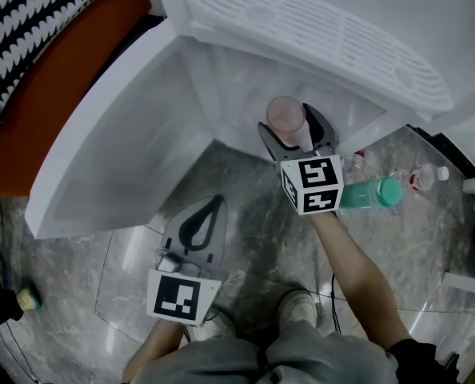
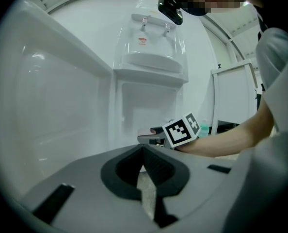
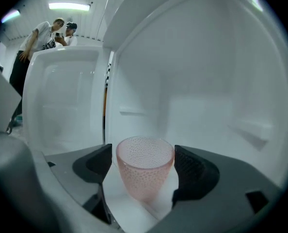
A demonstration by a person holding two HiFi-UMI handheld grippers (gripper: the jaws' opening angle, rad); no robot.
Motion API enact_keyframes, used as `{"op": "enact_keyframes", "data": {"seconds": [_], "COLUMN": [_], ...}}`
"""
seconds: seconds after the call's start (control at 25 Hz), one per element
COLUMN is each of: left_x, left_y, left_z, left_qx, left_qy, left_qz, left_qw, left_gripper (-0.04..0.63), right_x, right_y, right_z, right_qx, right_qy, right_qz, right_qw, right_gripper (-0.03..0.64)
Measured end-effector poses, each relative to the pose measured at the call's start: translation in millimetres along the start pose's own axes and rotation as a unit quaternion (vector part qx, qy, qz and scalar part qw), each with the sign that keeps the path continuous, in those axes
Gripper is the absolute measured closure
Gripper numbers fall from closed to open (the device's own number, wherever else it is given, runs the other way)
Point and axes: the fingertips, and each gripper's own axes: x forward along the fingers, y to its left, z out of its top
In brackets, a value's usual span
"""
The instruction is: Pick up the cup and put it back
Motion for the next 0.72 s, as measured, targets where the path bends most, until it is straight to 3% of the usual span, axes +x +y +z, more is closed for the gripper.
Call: {"op": "enact_keyframes", "data": {"seconds": [0.24, 0.44, 0.6, 0.72], "left_x": [1, -3, -6, -7], "left_y": [-2, 0, 6, 3], "left_z": [3, 8, 10, 13], "left_qx": [-0.002, -0.010, -0.013, -0.012], "left_qy": [-0.006, -0.018, -0.026, -0.030], "left_qz": [-0.003, 0.003, 0.024, 0.021], "left_qw": [1.0000, 0.9998, 0.9993, 0.9992], "left_gripper": [0.583, 0.583, 0.583, 0.583], "right_x": [-35, -88, -120, -131], "right_y": [4, 29, 59, 74], "right_z": [7, 27, 30, 26], "right_qx": [0.038, 0.069, 0.060, 0.057], "right_qy": [-0.014, -0.046, -0.050, -0.050], "right_qz": [-0.006, 0.029, 0.062, 0.072], "right_qw": [0.999, 0.996, 0.995, 0.995], "right_gripper": [0.224, 0.232, 0.371, 0.569]}}
